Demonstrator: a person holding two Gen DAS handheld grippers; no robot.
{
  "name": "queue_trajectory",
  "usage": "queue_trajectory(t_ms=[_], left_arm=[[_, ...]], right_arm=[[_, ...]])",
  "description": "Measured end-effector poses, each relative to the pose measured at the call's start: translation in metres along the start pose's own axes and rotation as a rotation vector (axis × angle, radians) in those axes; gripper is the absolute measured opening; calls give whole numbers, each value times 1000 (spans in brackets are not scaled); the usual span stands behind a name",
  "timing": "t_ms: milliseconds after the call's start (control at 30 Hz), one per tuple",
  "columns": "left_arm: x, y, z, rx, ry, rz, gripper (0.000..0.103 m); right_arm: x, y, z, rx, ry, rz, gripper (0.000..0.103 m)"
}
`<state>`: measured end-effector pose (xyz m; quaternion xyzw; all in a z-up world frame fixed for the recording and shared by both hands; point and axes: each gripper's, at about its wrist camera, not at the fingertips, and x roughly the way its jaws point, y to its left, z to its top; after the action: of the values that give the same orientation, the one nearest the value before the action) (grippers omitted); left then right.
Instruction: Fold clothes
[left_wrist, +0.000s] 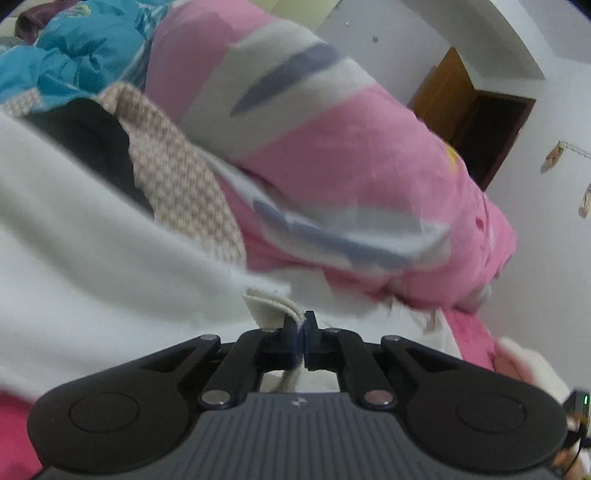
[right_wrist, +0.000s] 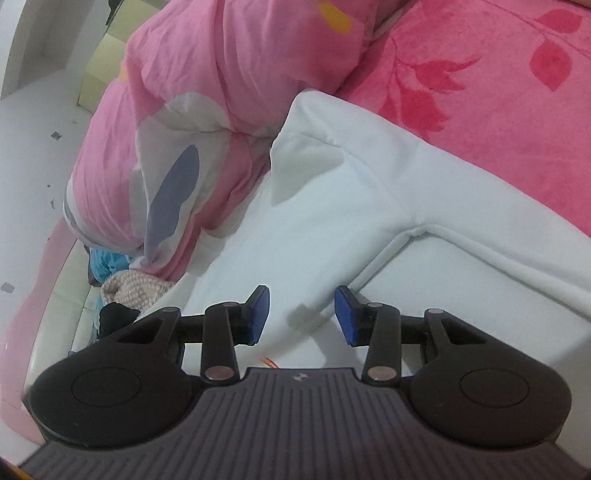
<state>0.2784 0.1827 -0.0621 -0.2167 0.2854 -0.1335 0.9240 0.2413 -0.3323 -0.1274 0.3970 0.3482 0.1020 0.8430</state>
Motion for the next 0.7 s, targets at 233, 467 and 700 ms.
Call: queue_trajectory(t_ms=[233, 467, 700], left_arm=[[17, 41, -41, -102, 148, 22, 4], [10, 38, -44, -42, 128, 1, 4], [7, 38, -46, -16, 127, 4, 4]], right_arm=[[-8, 8, 9, -88, -54, -63, 39], [23, 78, 62, -449, -115, -257, 39], [109, 101, 109, -321, -19, -369, 41]])
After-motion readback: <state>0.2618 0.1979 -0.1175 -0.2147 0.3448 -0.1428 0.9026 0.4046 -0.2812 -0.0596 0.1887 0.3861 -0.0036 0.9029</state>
